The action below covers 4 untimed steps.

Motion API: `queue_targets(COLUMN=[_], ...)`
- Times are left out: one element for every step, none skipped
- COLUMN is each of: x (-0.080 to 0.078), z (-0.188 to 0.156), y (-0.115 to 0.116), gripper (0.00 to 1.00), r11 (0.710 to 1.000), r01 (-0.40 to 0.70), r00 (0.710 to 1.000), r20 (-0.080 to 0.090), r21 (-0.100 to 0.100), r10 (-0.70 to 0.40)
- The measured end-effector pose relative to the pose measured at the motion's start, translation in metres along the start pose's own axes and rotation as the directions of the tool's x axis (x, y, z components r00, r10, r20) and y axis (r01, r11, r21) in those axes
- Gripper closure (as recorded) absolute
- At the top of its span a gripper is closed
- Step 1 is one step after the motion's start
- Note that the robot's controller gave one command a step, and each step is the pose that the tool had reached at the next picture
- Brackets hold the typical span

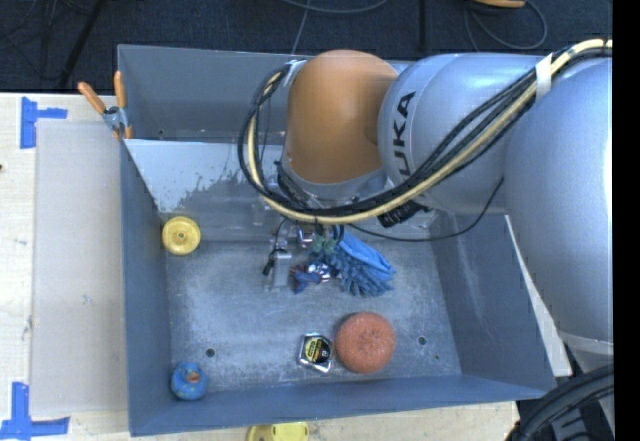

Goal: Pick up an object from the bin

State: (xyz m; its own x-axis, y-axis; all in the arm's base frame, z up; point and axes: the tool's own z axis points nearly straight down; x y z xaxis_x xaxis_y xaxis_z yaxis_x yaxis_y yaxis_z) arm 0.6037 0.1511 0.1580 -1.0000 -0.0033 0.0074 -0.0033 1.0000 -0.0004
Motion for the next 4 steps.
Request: queue_targets(x=[-0.002,-0.002,0.034,0.011], z=[-0.005,-0.005,-0.018,0.013], y=[-0.001,-0.001,-0.054,-0.083], gripper=[0.0,0.0,0.0,0.0], r11=[1.0,1.0,0.999,0.99], r01=[-0.003,-0.002,0.04,0.144], r00=[1.0,1.0,0.999,0.989], r20=[0.007,0.007,0.005,0.016], r21=[-0.001,-0.001,-0.001,0.003], r10=[0.003,0.002,-0.04,-0.144])
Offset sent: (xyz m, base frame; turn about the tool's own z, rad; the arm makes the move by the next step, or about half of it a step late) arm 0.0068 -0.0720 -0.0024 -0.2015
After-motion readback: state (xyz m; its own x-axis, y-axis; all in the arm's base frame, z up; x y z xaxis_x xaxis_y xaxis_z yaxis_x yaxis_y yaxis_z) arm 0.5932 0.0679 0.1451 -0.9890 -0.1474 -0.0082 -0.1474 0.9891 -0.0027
